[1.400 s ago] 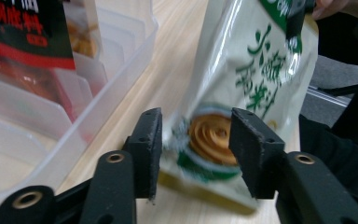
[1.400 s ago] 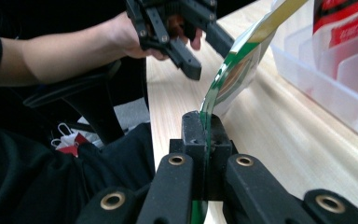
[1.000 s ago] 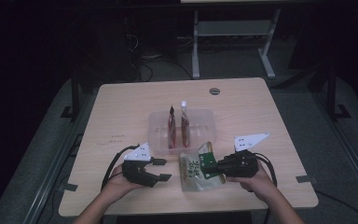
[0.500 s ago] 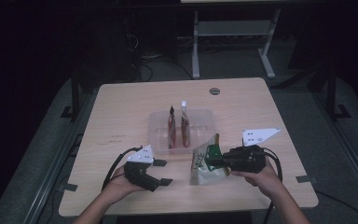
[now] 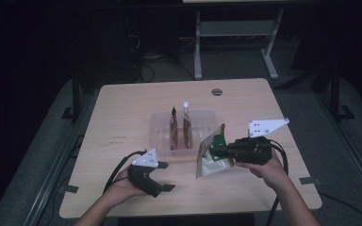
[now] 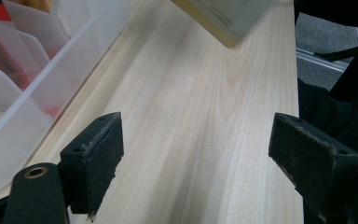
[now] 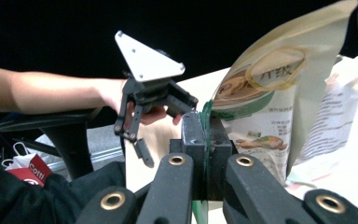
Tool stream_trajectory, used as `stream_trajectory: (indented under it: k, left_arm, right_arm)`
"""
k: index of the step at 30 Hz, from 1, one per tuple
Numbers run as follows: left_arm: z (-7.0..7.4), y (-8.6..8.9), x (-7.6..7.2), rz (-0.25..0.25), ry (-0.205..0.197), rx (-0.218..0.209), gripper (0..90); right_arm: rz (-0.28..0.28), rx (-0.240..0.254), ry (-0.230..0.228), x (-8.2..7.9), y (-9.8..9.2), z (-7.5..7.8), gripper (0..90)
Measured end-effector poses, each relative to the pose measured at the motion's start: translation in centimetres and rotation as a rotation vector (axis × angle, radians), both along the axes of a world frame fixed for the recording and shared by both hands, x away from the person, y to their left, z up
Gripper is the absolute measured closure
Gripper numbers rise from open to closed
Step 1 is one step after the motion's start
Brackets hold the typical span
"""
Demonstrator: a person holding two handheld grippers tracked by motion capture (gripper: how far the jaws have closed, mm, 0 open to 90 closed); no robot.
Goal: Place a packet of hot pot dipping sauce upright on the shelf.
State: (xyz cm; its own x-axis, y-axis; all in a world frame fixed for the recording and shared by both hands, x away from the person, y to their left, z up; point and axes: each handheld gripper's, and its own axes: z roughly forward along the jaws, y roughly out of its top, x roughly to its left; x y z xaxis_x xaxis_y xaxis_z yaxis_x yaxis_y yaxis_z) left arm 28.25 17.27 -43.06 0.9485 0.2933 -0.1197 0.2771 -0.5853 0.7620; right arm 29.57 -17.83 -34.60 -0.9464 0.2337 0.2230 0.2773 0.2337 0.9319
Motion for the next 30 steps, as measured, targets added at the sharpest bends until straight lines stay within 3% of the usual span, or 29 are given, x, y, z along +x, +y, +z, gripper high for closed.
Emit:
stream_trajectory:
  k: [14,30]
  left_arm:
    - [-0.2,-0.1,-0.1,-0.001,0.004,-0.004,18.3]
    - [-0.1,0.1,0.0,-0.002,-0.002,-0.001,18.3]
  right_arm:
    - [-0.058,-0.013,-0.026,3.3,-0.6,1.7,90.0]
    - [-0.13,-0.039,-0.003,7.3,-1.8,2.5,90.0]
